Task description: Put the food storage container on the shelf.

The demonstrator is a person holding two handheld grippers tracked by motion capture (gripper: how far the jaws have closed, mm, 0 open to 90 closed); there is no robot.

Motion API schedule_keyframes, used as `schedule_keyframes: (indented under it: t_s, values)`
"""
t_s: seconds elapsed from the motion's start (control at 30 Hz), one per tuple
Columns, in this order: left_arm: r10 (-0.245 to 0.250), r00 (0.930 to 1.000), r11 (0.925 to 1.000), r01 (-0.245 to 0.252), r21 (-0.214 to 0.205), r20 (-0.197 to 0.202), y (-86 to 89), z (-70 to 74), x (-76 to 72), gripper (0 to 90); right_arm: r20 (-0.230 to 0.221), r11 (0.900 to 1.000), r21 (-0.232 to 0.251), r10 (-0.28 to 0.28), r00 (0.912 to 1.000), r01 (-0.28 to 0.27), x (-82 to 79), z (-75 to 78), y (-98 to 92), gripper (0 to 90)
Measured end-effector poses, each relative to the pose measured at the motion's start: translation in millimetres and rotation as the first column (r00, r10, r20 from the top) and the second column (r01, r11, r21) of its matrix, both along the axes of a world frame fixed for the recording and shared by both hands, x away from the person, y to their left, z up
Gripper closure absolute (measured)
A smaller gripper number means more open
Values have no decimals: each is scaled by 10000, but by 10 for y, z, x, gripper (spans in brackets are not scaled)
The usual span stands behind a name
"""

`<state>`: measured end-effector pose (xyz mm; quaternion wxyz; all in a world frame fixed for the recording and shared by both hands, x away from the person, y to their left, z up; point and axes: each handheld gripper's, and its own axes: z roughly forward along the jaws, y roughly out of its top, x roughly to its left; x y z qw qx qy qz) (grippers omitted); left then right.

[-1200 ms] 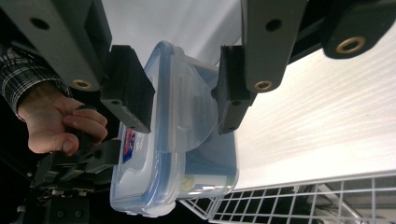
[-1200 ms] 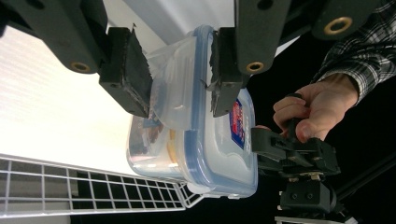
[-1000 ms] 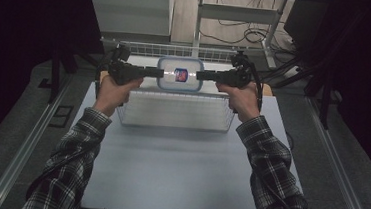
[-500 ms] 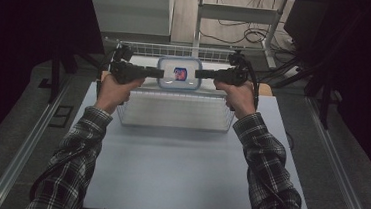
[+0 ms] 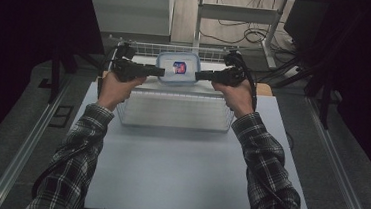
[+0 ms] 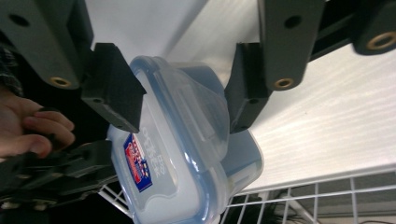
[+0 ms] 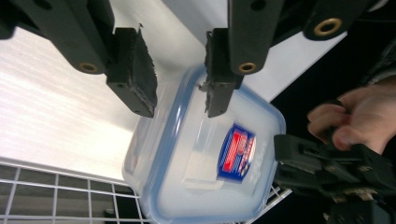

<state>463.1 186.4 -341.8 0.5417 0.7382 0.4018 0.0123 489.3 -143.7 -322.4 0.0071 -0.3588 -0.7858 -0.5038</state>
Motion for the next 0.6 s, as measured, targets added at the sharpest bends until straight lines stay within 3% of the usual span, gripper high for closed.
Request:
schedule_keyframes:
  t_s: [0.13,0.17,0.33,0.6]
  values:
    - [345,9992,9989,-352,311,224,3,28,0,430,-12,10000,24,-34,10000,34,4,5,4,614]
    - [724,9965,9957,-747,548,412,15,50,-7,419,18,10000,31,-81,10000,81,2,14,3,602]
    - [564,9974,9975,-582,406,452,-6,44,-14,469,229,9994,-125,-333,9992,336,-2,38,14,606]
    - [1336,9879,9882,-1389,652,791,-62,81,-2,484,668,9947,-283,-964,9931,984,4,101,73,621]
